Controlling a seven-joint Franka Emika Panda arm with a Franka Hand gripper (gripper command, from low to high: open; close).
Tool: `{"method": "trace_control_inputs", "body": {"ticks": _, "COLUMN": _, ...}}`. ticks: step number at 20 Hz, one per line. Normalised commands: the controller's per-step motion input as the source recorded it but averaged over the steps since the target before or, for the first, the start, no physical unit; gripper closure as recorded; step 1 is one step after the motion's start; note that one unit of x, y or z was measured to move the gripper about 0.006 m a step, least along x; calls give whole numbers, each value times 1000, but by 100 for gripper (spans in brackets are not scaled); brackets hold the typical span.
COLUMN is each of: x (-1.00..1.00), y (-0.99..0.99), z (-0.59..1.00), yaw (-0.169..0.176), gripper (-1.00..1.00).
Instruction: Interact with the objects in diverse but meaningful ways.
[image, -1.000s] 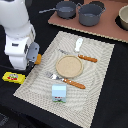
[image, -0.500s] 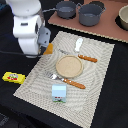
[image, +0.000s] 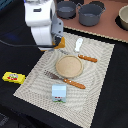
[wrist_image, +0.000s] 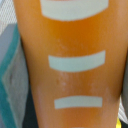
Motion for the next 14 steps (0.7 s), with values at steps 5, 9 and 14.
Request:
{"method": "trace_control_inputs", "body": {"ticks": 5, "x": 995, "y": 8, "z": -37, "yaw": 0, "gripper": 100}}
{"method": "trace_control_inputs", "body": {"ticks": 9, "x": 813, "y": 86, "z": -179, "yaw": 0, "gripper": 100}}
{"method": "trace_control_inputs", "body": {"ticks": 14, "x": 794, "y": 116, "z": -146, "yaw": 0, "gripper": 100}}
